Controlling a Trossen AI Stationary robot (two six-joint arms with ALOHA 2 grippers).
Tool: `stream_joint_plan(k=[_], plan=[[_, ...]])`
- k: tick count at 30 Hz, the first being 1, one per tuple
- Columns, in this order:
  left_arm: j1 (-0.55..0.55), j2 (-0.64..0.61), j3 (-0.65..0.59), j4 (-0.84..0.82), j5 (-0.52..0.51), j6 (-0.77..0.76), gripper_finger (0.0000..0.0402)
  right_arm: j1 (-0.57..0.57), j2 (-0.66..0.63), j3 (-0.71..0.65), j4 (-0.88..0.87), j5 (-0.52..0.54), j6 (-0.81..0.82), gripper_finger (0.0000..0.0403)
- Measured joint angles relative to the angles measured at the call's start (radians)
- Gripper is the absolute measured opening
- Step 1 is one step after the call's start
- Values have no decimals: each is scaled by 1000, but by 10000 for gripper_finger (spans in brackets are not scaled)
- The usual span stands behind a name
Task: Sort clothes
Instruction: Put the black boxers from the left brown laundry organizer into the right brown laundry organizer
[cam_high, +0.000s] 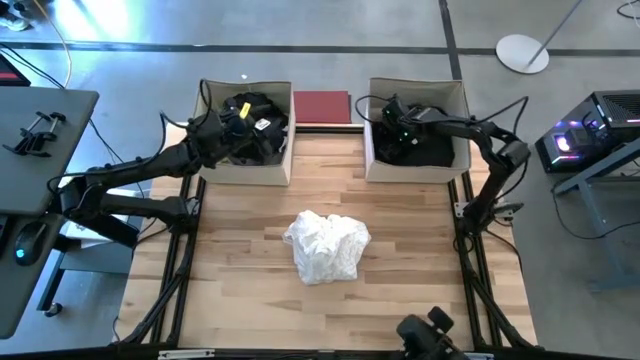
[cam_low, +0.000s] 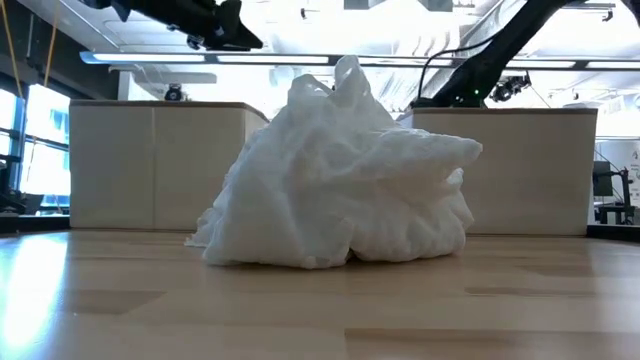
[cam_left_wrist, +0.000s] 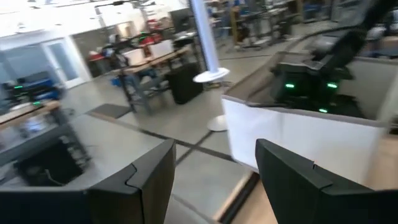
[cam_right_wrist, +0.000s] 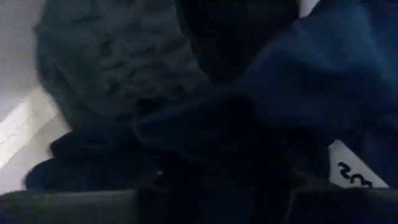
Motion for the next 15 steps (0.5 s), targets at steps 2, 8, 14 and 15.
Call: stream_joint_plan(k=[2,8,14,15], plan=[[0,-2,0,14,-38,0,213,2,-9,-1,28,54,-13,113],[0,-25,0,39,-81,47,213,-2,-165,-3,152,192,-67,59],[1,-63,0,66,-160,136,213,-6,-340,-1,237,229,-99,28],[1,-70,0,62,-175,139,213,-8,-359,-1,237,249,-98,26]])
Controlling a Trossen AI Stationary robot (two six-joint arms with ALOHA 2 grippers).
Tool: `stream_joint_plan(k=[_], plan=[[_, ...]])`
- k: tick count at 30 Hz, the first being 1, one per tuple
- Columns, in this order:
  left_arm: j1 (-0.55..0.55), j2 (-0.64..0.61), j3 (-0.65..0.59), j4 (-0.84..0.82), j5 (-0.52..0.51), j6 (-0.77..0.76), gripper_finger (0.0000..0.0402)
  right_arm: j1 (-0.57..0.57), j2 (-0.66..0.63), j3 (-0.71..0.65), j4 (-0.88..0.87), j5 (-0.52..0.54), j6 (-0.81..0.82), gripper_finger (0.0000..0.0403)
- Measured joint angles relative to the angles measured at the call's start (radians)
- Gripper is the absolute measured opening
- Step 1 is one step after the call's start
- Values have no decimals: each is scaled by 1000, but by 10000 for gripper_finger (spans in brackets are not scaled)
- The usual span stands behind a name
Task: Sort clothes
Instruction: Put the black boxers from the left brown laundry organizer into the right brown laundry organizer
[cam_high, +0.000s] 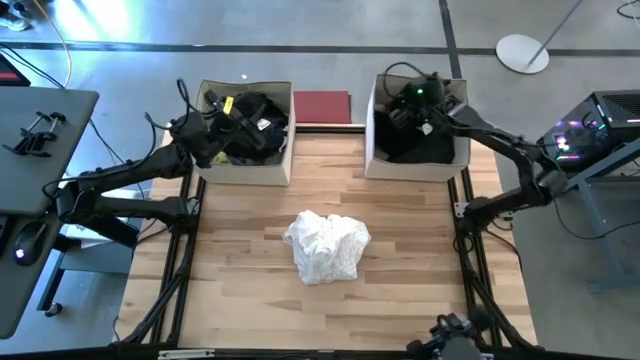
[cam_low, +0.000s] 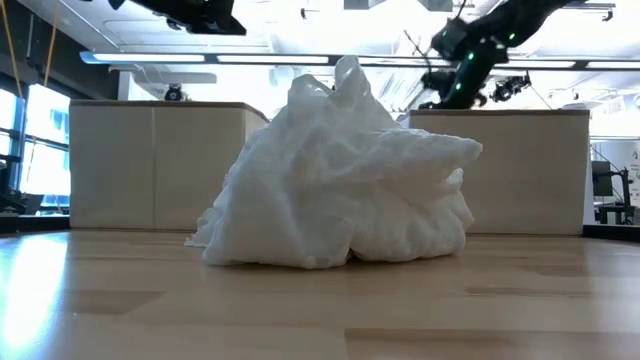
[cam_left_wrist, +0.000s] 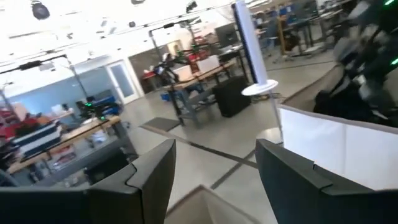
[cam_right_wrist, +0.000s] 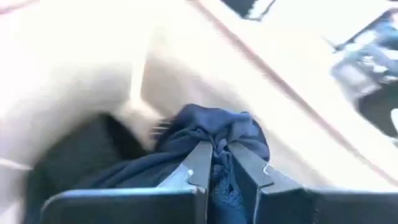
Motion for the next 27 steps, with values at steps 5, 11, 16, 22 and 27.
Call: stream_joint_plan(k=[5,11,16,22,27], plan=[[0,-20,0,-60,-12,-33,213,-26,-45,0,-19,54,26,22],[18,-20,0,-208,-67,-281,213,-72,34,0,-139,-126,92,36],[131,-17,40,-439,33,-506,210,-85,146,0,-175,-350,74,110],[376,67,84,-533,294,-580,214,-84,158,38,-200,-401,28,217],[525,264,84,-559,445,-605,215,-81,43,73,-186,-412,13,241]])
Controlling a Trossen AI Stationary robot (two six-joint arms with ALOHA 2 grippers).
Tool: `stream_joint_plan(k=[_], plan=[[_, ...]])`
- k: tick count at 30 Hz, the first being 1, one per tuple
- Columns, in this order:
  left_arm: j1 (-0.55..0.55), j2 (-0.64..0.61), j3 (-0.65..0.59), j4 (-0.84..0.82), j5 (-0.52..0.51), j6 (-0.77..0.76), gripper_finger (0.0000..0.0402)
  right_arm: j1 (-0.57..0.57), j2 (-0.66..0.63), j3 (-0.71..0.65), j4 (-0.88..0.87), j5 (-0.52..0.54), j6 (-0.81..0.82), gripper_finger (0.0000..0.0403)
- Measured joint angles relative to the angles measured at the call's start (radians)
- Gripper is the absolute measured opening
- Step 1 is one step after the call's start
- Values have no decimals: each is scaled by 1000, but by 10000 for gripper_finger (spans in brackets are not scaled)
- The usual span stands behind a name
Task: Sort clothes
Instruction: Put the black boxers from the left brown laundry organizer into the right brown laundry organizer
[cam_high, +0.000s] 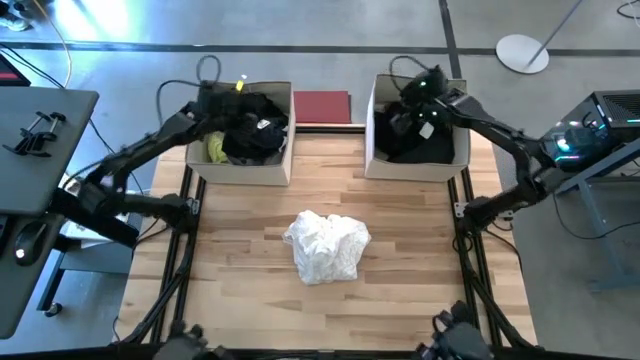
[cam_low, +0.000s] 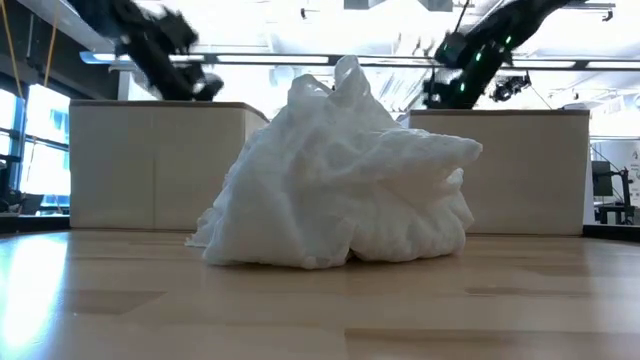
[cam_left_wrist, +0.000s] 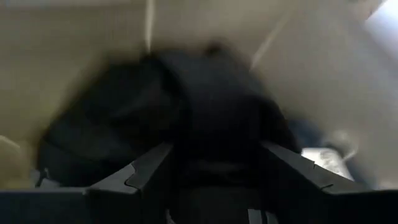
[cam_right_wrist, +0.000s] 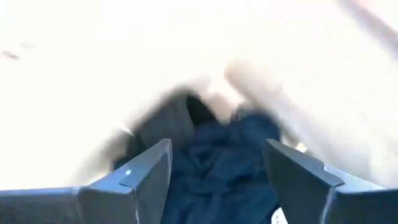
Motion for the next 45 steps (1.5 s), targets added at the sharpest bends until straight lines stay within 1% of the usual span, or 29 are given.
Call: stream_joint_plan(k=[3,5,7,9,10,11,13,15,18,21,24,26,28,30,34,36,39,41,43,45], plan=[[31,130,1,-14,131,3,203,1,-72,2,43,-38,-14,242],[36,204,4,-22,189,33,175,1,-107,2,78,-68,-14,242],[36,254,7,-41,215,63,125,0,-129,2,108,-99,-13,242],[35,277,8,-52,233,90,56,3,-137,2,139,-123,-12,242],[35,278,11,-62,238,100,30,5,-137,2,151,-132,-11,242],[34,270,20,-71,240,103,20,5,-137,2,157,-140,-10,242],[32,243,50,-95,238,105,20,6,-137,2,165,-152,-12,242],[23,189,103,-124,236,124,12,10,-137,2,166,-154,-12,242],[13,89,207,-109,243,160,6,11,-137,2,159,-154,-13,242],[-3,3,281,-107,242,190,6,11,-137,2,148,-154,-13,242],[-29,-78,324,-97,240,221,6,11,-137,2,145,-154,-10,242],[-49,-121,329,-78,240,229,6,11,-137,-3,146,-156,-12,242],[-77,-145,328,-49,242,228,6,11,-136,-11,149,-192,-15,242],[-111,-148,328,-2,275,227,6,18,-136,-27,193,-281,-37,242],[-178,-103,328,104,403,229,6,67,-133,-53,368,-517,-66,242],[-217,-64,327,149,428,230,6,115,-118,-55,474,-585,-83,242],[-263,-1,327,221,432,230,6,202,-83,-55,613,-623,-150,242],[-289,43,327,261,442,230,6,262,-53,-56,708,-625,-211,242],[-305,83,327,292,478,230,6,313,-18,-56,813,-602,-237,242],[-320,115,327,325,511,227,6,350,12,-55,897,-535,-243,238]])
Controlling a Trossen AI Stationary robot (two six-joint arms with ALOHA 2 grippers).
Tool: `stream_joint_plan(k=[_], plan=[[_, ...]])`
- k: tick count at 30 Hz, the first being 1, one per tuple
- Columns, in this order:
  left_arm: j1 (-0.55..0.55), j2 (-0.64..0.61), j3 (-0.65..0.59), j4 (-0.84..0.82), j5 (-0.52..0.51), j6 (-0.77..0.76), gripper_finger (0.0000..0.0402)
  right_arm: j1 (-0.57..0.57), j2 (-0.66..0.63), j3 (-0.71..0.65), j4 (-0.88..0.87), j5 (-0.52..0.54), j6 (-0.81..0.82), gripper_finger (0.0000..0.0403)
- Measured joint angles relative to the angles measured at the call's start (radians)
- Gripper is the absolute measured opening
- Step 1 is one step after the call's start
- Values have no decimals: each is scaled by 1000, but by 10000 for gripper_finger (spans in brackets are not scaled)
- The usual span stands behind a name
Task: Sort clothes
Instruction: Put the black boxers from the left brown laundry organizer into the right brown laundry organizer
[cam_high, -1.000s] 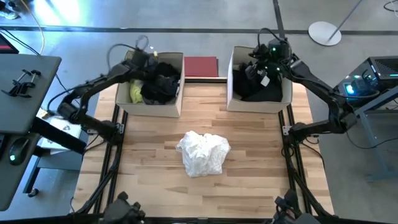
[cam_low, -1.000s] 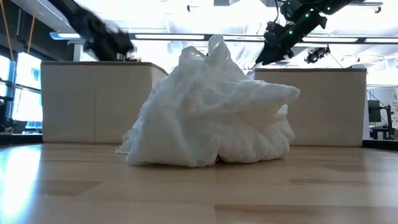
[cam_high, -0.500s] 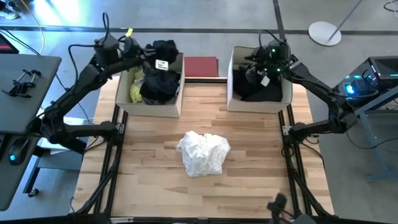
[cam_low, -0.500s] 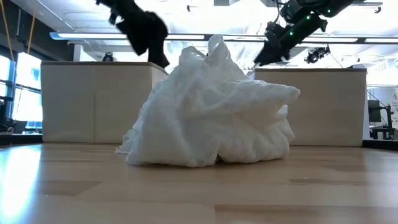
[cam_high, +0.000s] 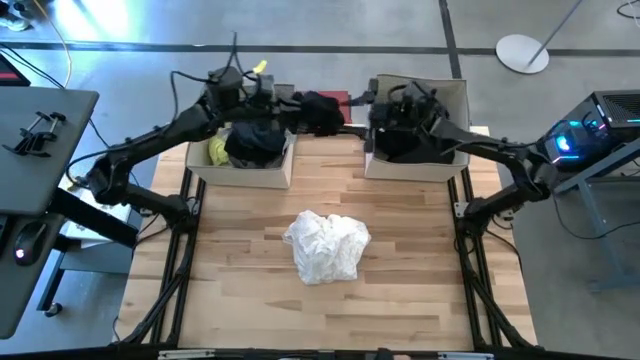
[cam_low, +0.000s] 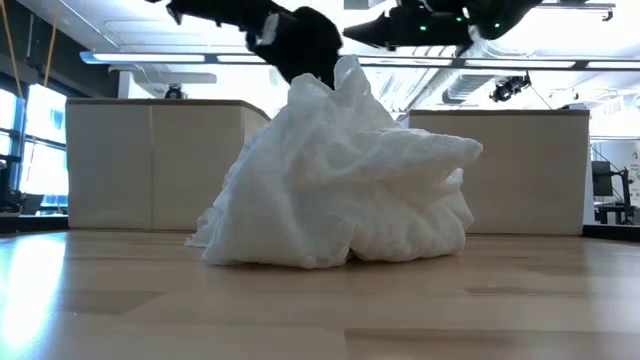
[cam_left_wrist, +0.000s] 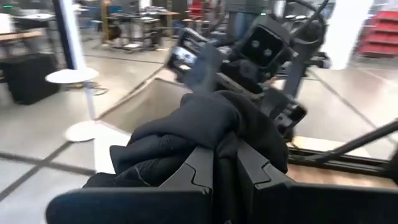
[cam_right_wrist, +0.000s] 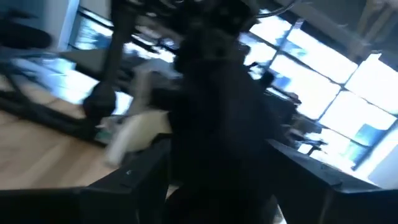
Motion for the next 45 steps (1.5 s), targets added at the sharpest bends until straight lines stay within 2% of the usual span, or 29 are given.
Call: stream_joint_plan(k=[3,7,12,15,19,23,27,29,31,33,36,41,45], plan=[[-15,29,0,31,30,-25,6,30,37,34,25,89,-3,224],[-28,50,0,31,33,-31,10,46,82,84,-4,33,-6,179],[-36,54,0,44,34,-34,36,53,128,168,-163,38,-6,79],[-35,52,0,54,49,-34,69,47,132,216,-283,94,-13,17],[-4,40,2,29,80,-42,126,48,87,269,-444,313,-45,16],[38,9,2,-56,76,-35,171,45,-7,299,-576,621,-87,5],[84,-49,2,-171,46,-22,184,30,-116,299,-706,951,-77,5],[97,-82,2,-250,-6,1,184,5,-164,300,-811,1012,-22,4],[101,-111,2,-334,-89,34,183,-28,-192,301,-955,987,76,5],[100,-135,2,-417,-187,66,182,-70,-199,294,-1096,894,193,5],[100,-151,-14,-500,-344,78,182,-127,-195,216,-1202,799,310,3],[102,-150,-86,-528,-503,13,182,-210,-193,-28,-1126,792,393,5],[115,-149,-155,-538,-535,-39,182,-266,-192,-175,-984,801,431,8]])
